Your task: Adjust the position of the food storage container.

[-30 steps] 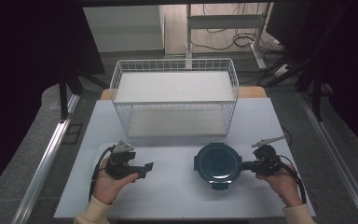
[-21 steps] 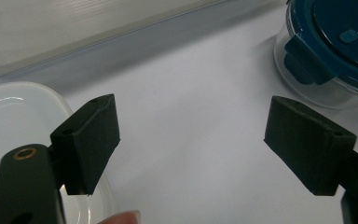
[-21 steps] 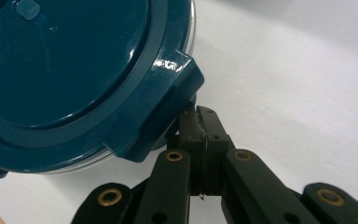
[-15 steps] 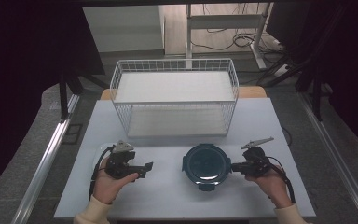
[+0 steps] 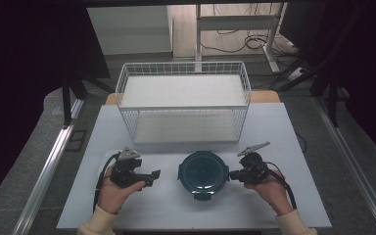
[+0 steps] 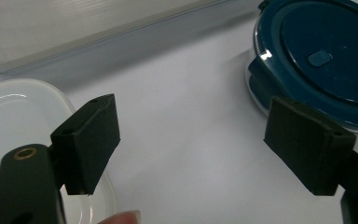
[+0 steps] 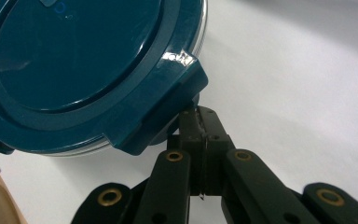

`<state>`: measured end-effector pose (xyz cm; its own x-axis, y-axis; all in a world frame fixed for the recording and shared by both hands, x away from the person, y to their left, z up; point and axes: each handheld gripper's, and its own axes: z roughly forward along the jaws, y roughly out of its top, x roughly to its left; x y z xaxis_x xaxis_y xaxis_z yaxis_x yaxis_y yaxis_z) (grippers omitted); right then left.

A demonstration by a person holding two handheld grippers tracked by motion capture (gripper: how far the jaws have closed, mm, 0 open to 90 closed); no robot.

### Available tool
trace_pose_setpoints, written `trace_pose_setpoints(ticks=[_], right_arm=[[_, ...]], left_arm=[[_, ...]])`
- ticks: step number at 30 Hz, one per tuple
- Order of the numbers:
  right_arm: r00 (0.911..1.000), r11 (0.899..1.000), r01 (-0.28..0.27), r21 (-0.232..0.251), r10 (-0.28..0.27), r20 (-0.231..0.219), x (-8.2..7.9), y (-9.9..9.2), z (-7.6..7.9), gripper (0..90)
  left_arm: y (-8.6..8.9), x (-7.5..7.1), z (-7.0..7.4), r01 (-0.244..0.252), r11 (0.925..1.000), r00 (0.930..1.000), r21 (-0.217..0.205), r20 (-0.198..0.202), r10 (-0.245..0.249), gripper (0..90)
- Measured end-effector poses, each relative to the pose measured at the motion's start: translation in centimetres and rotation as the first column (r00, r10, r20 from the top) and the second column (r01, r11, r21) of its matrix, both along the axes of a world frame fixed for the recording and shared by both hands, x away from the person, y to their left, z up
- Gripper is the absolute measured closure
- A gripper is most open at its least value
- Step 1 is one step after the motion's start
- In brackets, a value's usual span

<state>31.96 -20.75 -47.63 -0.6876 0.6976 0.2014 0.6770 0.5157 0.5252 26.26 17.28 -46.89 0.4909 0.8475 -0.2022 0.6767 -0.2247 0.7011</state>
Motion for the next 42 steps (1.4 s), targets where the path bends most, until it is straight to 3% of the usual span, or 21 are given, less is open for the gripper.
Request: trace_pose_setpoints(ticks=[14, 16, 20, 25, 27, 29, 31, 34, 36, 37, 38, 40, 42], right_arm=[[0.9999, 1.0, -0.014, 0.001, 0.014, 0.0, 0.7, 2.0, -0.7, 90.0], [0.9999, 1.0, -0.015, 0.014, 0.015, 0.0, 0.6, 1.8, -0.7, 90.0], [0.9984, 0.997, 0.03, 0.073, -0.033, 0.045, 0.1, 0.4, 0.2, 90.0], [0.9938, 0.991, 0.04, 0.125, -0.053, 0.098, -1.2, -1.1, 1.8, 89.7], [0.991, 0.986, 0.057, 0.155, -0.075, 0.111, -1.6, -1.7, 2.1, 77.1], [0.9829, 0.973, 0.107, 0.202, -0.134, 0.126, -1.7, -2.1, 2.4, 45.6], [0.9793, 0.965, 0.119, 0.234, -0.153, 0.133, -1.8, -2.4, 2.7, 32.4], [0.9746, 0.959, 0.122, 0.257, -0.165, 0.152, -1.8, -2.7, 2.9, 24.8], [0.9753, 0.952, 0.114, 0.284, -0.162, 0.15, -1.8, -2.8, 3.0, 22.1], [0.9753, 0.952, 0.114, 0.284, -0.162, 0.15, -1.8, -2.8, 3.0, 22.1], [0.9761, 0.952, 0.109, 0.286, -0.157, 0.151, -1.8, -2.8, 2.9, 21.4], [0.9784, 0.949, 0.101, 0.297, -0.149, 0.143, -1.9, -2.8, 2.8, 20.3], [0.9795, 0.95, 0.092, 0.299, -0.141, 0.144, -2.0, -2.7, 2.8, 19.6]], left_arm=[[0.1, 0.0, 0.1, 0.0, 1.0, 1.0, -0.001, 0.005, 0.0, 18.0], [0.2, -0.1, 0.2, -0.004, 1.0, 1.0, -0.004, 0.007, 0.004, 18.0], [0.3, -0.2, 0.4, -0.004, 0.9999, 0.9999, -0.01, 0.012, 0.005, 18.0], [0.4, -0.4, 0.7, -0.009, 0.9998, 0.9998, -0.019, 0.017, 0.009, 18.0], [0.4, -0.5, 0.8, -0.009, 0.9997, 0.9997, -0.021, 0.021, 0.01, 18.0], [0.4, -0.6, 0.9, -0.01, 0.9996, 0.9997, -0.028, 0.022, 0.011, 17.9], [0.5, -0.6, 0.9, -0.008, 0.9995, 0.9997, -0.029, 0.024, 0.009, 17.7], [0.6, -0.5, 0.8, -0.01, 0.9994, 0.9997, -0.033, 0.021, 0.011, 17.3], [0.9, -0.4, 0.9, 0.012, 0.9943, 0.9999, -0.106, -0.005, -0.013, 16.6], [0.9, -0.5, 1.0, 0.014, 0.9928, 0.9999, -0.119, -0.003, -0.014, 16.6], [0.8, -0.7, 1.3, 0.007, 0.996, 0.9999, -0.089, 0.014, -0.006, 16.5], [0.7, -0.9, 1.7, 0.028, 0.9923, 0.9995, -0.121, 0.017, -0.026, 16.4], [0.4, -1.2, 2.0, 0.025, 0.9953, 0.9992, -0.094, 0.034, -0.021, 16.2]])
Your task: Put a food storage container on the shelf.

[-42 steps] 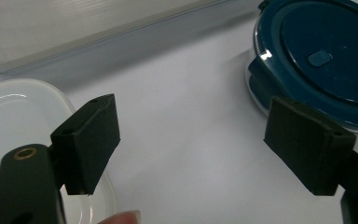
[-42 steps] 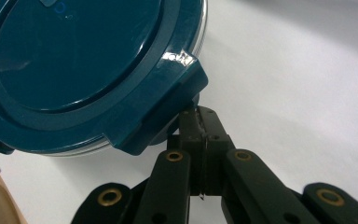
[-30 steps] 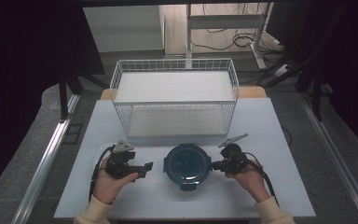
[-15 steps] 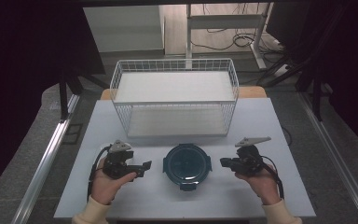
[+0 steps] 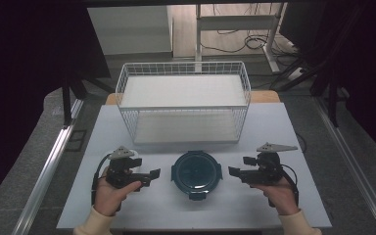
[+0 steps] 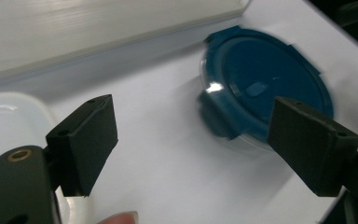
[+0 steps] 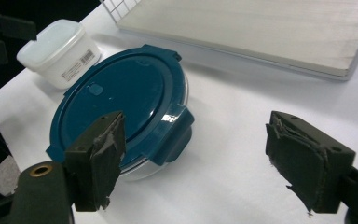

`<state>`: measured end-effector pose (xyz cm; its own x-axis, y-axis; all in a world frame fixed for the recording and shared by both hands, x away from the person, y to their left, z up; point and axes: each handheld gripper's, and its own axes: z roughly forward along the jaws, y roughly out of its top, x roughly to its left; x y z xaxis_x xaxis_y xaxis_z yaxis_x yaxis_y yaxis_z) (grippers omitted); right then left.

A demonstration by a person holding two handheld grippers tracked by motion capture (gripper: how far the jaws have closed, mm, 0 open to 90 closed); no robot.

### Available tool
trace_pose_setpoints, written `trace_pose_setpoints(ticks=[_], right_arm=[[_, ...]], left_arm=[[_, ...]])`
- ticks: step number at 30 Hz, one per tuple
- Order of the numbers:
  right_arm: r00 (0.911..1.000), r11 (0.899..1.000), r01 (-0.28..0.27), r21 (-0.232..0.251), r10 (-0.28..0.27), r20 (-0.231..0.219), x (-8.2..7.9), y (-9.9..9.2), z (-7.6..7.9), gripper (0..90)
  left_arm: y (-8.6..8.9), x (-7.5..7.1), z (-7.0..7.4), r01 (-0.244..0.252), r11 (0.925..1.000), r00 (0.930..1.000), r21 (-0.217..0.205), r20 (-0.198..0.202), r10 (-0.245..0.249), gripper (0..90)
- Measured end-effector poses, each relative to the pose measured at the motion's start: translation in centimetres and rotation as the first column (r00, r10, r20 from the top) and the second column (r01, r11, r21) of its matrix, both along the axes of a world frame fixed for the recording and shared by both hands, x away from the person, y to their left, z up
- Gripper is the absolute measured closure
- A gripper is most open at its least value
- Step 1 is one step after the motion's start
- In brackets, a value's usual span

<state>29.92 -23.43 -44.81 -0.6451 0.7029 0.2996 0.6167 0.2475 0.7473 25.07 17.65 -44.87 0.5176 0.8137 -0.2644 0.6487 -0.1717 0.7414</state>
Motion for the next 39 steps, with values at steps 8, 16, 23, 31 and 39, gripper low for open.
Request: trace_pose_setpoints(ticks=[8, 16, 23, 31, 39], right_arm=[[0.9999, 1.0, -0.011, 0.02, 0.01, 0.008, -0.4, 0.3, 0.4, 19.3], [0.9995, 0.999, -0.016, 0.034, 0.017, -0.026, -0.4, 0.6, 0.1, 18.3], [0.9965, 0.998, -0.044, 0.046, 0.047, -0.069, -0.2, 1.4, -0.6, 17.0], [0.9883, 0.994, -0.046, 0.095, 0.059, -0.141, 0.8, 2.5, -1.0, 14.5], [0.9826, 0.994, -0.022, 0.111, 0.042, -0.181, 2.6, 2.9, -0.8, 13.0]], left_arm=[[-0.3, 0.3, -0.2, 0.007, 1.0, 0.9999, -0.004, -0.01, -0.007, 15.9], [-0.2, 0.5, -0.3, -0.001, 0.9994, 0.999, -0.033, -0.044, 0.0, 13.2], [-1.0, 1.0, -0.5, 0.015, 0.999, 0.9962, -0.041, -0.086, -0.019, 9.8], [-3.6, 2.7, 0.0, 0.076, 0.9933, 0.9841, -0.087, -0.154, -0.089, 7.6], [-5.0, 4.6, -1.7, 0.053, 0.9892, 0.9679, -0.137, -0.237, -0.085, 9.0]])
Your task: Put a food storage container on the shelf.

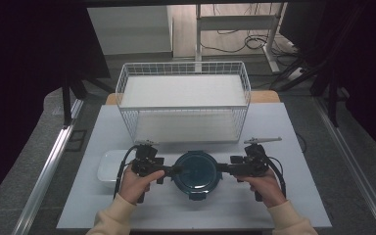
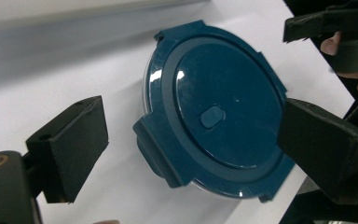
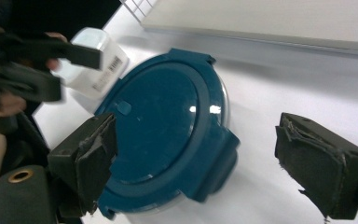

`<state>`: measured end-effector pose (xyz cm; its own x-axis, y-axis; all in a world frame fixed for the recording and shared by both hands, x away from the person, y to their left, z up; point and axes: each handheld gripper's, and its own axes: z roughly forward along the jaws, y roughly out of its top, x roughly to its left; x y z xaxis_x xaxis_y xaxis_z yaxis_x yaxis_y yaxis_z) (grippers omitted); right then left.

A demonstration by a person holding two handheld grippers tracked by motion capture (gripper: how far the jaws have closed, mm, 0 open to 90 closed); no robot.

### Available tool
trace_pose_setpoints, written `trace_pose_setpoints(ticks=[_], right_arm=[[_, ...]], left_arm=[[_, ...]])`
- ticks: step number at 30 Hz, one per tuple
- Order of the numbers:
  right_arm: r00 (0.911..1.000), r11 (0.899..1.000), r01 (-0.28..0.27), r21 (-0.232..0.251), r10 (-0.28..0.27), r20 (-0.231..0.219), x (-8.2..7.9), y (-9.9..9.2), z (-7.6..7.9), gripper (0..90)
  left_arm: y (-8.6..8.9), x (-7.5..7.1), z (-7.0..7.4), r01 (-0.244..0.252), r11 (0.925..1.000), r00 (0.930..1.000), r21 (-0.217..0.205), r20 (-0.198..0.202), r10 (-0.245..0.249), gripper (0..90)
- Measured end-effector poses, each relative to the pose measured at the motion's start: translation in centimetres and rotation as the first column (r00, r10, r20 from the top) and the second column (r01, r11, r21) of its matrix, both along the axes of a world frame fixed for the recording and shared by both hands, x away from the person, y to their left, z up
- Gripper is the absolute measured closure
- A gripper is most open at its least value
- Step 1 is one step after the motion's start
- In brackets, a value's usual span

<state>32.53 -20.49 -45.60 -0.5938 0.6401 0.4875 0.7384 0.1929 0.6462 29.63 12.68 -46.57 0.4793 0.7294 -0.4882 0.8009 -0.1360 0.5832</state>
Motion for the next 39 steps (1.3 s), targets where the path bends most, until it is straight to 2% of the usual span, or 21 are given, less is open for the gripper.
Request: trace_pose_setpoints(ticks=[2, 5, 6, 7, 8, 10, 14, 17, 19, 24, 32, 35, 39], right_arm=[[1.0, 1.0, 0.002, -0.007, -0.002, -0.008, 0.2, 0.4, -0.4, 12.6], [0.9994, 1.0, -0.012, -0.024, 0.011, -0.033, 0.3, 1.1, -1.2, 11.3], [0.9993, 1.0, -0.015, -0.022, 0.014, -0.035, 0.3, 1.2, -1.4, 11.3], [0.9991, 1.0, -0.016, -0.02, 0.015, -0.04, 0.2, 1.4, -1.6, 11.1], [0.9989, 1.0, -0.014, -0.02, 0.013, -0.045, 0.2, 1.5, -1.7, 10.6], [0.9985, 1.0, -0.011, -0.013, 0.01, -0.053, 0.1, 1.6, -2.2, 10.0], [0.995, 1.0, -0.017, -0.014, 0.015, -0.099, 0.1, 2.1, -3.4, 7.5], [0.9936, 1.0, -0.021, -0.013, 0.019, -0.111, 0.1, 2.3, -3.6, 6.9], [0.9922, 1.0, -0.02, -0.003, 0.019, -0.123, 0.2, 2.4, -3.9, 6.7], [0.9866, 1.0, -0.024, 0.013, 0.025, -0.161, 0.2, 2.7, -4.5, 6.5], [0.9777, 0.999, -0.028, 0.041, 0.036, -0.207, 0.1, 3.3, -5.1, 7.7], [0.9763, 0.999, -0.019, 0.041, 0.028, -0.215, 0.0, 3.4, -5.1, 10.3], [0.9753, 0.999, 0.001, 0.034, 0.007, -0.221, 0.0, 3.2, -5.1, 15.1]], left_arm=[[0.0, 0.0, -0.7, -0.004, 0.9997, 0.9995, -0.024, -0.033, 0.003, 9.4], [0.2, 0.0, -1.5, -0.013, 0.9981, 0.9984, -0.061, -0.056, 0.01, 12.3], [0.2, 0.0, -1.8, -0.009, 0.9978, 0.9974, -0.065, -0.072, 0.005, 12.3], [0.1, -0.1, -2.0, -0.017, 0.999, 0.9979, -0.041, -0.063, 0.014, 12.0], [0.0, -0.1, -2.2, -0.023, 0.9991, 0.9981, -0.035, -0.058, 0.021, 12.3], [0.0, -0.1, -2.7, -0.012, 0.9984, 0.9972, -0.056, -0.074, 0.007, 12.2], [-0.2, 0.0, -3.6, -0.014, 0.9979, 0.9963, -0.064, -0.086, 0.008, 12.2], [-0.6, 0.1, -3.8, -0.013, 0.9943, 0.9948, -0.106, -0.102, 0.002, 12.0], [-0.6, 0.3, -4.0, -0.005, 0.9953, 0.9945, -0.097, -0.105, -0.005, 11.9], [-0.6, 0.6, -4.7, -0.01, 0.9897, 0.9905, -0.143, -0.137, -0.01, 12.4], [-1.0, 0.8, -5.5, -0.01, 0.9726, 0.9796, -0.232, -0.197, -0.037, 16.9], [-1.0, 0.8, -5.4, -0.014, 0.975, 0.9796, -0.222, -0.199, -0.031, 19.1], [-1.0, 0.8, -5.5, -0.021, 0.9737, 0.9768, -0.227, -0.212, -0.029, 19.8]])
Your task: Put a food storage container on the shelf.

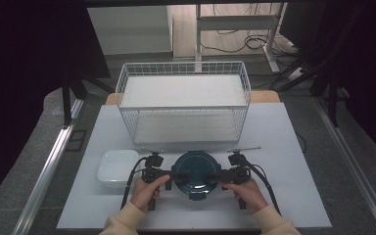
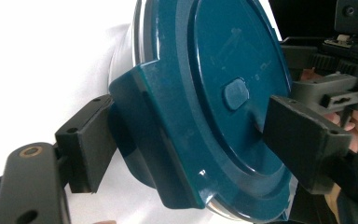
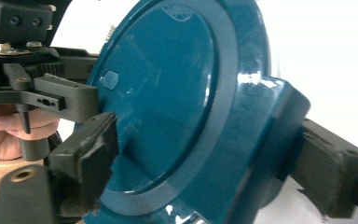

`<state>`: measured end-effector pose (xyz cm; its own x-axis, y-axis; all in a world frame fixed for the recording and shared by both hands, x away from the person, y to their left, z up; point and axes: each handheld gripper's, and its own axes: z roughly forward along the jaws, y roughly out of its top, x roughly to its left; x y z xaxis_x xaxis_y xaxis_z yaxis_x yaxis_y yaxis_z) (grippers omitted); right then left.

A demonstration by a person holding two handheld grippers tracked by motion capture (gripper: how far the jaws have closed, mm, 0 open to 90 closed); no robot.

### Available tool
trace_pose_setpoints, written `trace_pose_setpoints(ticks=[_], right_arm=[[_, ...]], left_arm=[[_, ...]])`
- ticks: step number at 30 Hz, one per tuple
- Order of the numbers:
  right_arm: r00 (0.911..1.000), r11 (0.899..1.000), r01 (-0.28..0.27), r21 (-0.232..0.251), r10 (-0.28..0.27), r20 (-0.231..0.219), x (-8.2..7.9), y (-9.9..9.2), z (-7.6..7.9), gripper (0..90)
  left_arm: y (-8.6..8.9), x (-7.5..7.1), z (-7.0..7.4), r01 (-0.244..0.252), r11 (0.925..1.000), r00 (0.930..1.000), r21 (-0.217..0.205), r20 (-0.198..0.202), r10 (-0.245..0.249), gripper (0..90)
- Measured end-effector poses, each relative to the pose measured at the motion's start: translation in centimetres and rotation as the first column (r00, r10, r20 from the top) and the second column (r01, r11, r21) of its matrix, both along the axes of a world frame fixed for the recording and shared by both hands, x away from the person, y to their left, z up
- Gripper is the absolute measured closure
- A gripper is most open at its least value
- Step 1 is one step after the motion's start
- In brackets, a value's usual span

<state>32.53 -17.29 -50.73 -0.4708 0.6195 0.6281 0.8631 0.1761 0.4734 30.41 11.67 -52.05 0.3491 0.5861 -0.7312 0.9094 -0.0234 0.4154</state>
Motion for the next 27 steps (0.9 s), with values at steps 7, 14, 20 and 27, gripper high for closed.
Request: trace_pose_setpoints(ticks=[7, 14, 20, 27], right_arm=[[0.9991, 1.0, 0.002, 0.011, -0.001, -0.041, 0.3, -0.1, -0.2, 14.7], [0.9985, 1.0, 0.02, 0.019, -0.019, -0.052, 0.3, -0.6, 0.1, 23.0], [0.998, 0.998, 0.042, 0.041, -0.04, -0.05, 0.1, -1.0, 0.1, 27.2], [0.9986, 0.998, 0.052, 0.042, -0.052, -0.011, -0.6, -1.2, 0.7, 31.4]], left_arm=[[-0.1, 0.1, -0.2, 0.01, 1.0, 0.9998, 0.001, -0.019, -0.01, 17.0], [-0.1, -0.2, 0.2, 0.0, 0.9999, 0.9997, 0.016, -0.024, 0.001, 19.1], [0.2, -0.4, 0.5, -0.03, 0.9995, 0.9993, 0.01, -0.024, 0.03, 25.4], [0.8, -1.2, 0.7, -0.066, 0.9976, 0.9976, -0.022, -0.024, 0.065, 32.0]])
